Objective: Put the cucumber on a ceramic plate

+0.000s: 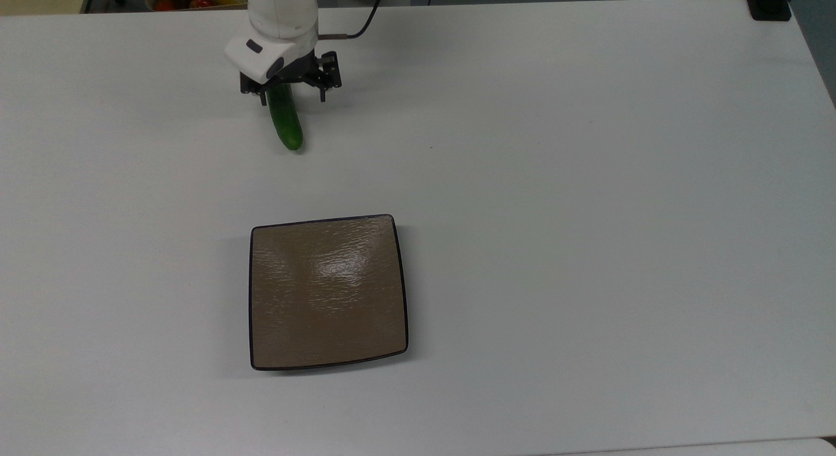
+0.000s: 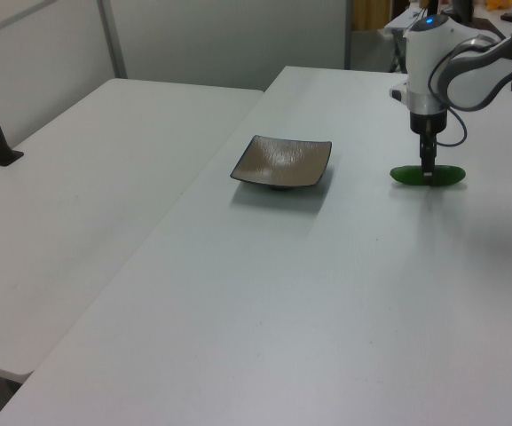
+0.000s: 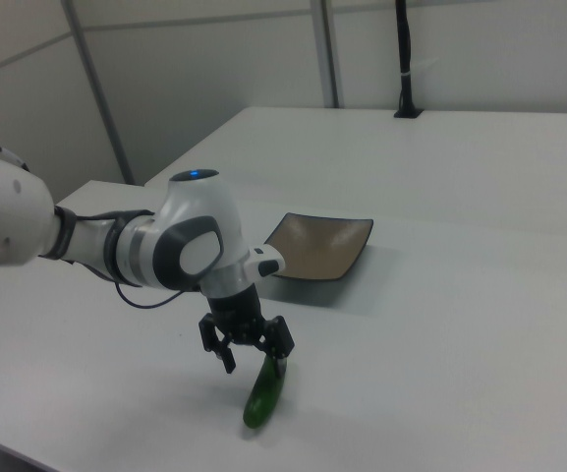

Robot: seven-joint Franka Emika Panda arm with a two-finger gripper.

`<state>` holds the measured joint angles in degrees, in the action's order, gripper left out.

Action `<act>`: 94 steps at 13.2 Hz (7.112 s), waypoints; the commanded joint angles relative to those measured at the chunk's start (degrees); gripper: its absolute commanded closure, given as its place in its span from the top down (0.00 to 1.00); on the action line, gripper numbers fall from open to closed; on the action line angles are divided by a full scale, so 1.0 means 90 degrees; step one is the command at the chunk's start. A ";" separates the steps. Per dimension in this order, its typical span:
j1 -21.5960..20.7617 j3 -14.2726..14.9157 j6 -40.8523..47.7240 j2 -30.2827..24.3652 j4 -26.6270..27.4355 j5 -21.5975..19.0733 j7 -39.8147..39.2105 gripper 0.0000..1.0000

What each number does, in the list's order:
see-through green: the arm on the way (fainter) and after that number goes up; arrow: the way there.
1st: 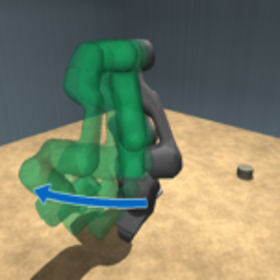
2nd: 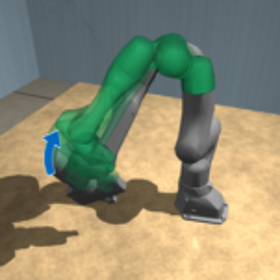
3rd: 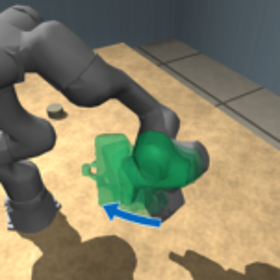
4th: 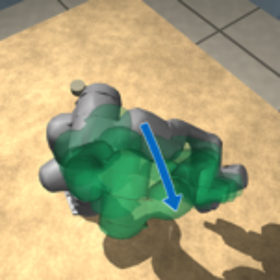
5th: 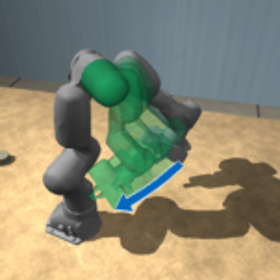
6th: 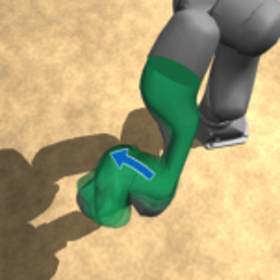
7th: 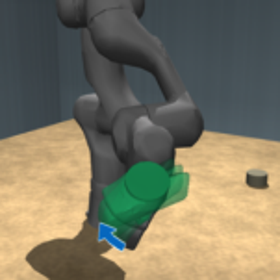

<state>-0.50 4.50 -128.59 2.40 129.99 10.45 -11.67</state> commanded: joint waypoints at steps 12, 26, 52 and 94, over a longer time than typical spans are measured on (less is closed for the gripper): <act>0.0221 0.0028 -0.0615 0.0329 0.0195 0.0265 -0.0120 0.29; 0.0076 -0.0060 0.2839 0.0066 -0.2302 -0.0788 -0.0032 0.05; -0.0042 -0.0548 -0.2722 0.2984 -0.4199 -0.2010 0.0037 0.12; -0.0501 -0.0236 0.4269 -0.0989 -0.3682 -0.1533 0.1462 1.00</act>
<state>-3.22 1.93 -89.89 -5.78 95.27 -5.64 0.32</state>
